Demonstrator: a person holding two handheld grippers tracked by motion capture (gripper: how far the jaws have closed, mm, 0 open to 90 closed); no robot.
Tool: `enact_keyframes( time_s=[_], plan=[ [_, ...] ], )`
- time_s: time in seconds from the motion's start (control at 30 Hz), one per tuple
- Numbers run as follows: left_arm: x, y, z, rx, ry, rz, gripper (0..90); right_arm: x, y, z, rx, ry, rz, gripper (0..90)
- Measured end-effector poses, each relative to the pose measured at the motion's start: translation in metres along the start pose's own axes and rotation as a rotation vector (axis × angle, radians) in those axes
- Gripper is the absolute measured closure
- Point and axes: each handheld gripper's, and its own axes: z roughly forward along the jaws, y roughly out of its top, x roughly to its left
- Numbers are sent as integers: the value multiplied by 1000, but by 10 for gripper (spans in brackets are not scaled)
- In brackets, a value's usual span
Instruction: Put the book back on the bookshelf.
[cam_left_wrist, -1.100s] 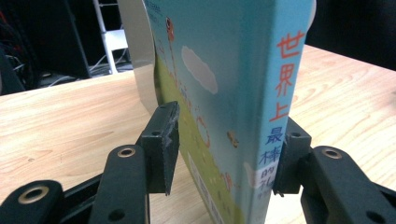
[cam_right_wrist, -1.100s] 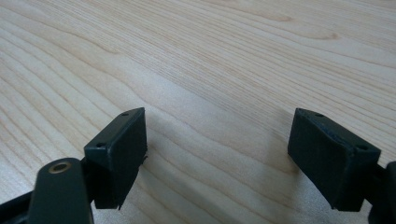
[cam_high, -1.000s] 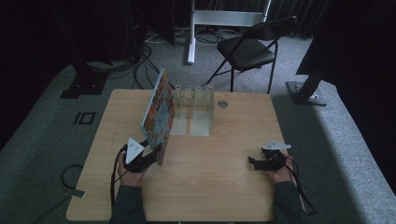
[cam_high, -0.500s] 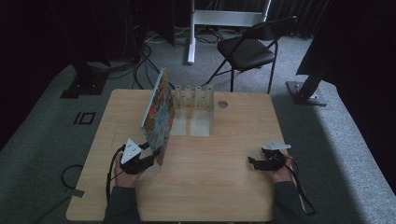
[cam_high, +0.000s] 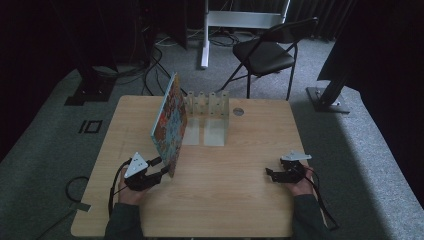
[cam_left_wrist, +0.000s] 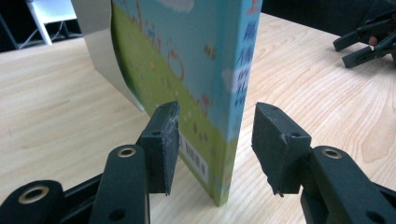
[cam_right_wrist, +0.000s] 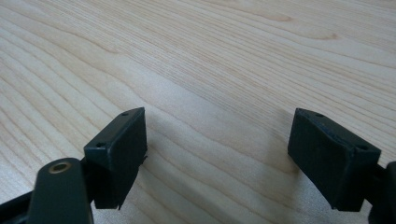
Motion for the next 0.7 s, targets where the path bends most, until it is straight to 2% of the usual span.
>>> enact_keyframes(
  time_s=[0.3, 0.7],
  plan=[
    [4, -8, -4, 17, -10, -10, 516, 0, 0, 0, 0, 0, 0, 194],
    [8, -15, -5, 66, -11, 7, 515, 0, 0, 0, 0, 0, 0, 194]
  ],
)
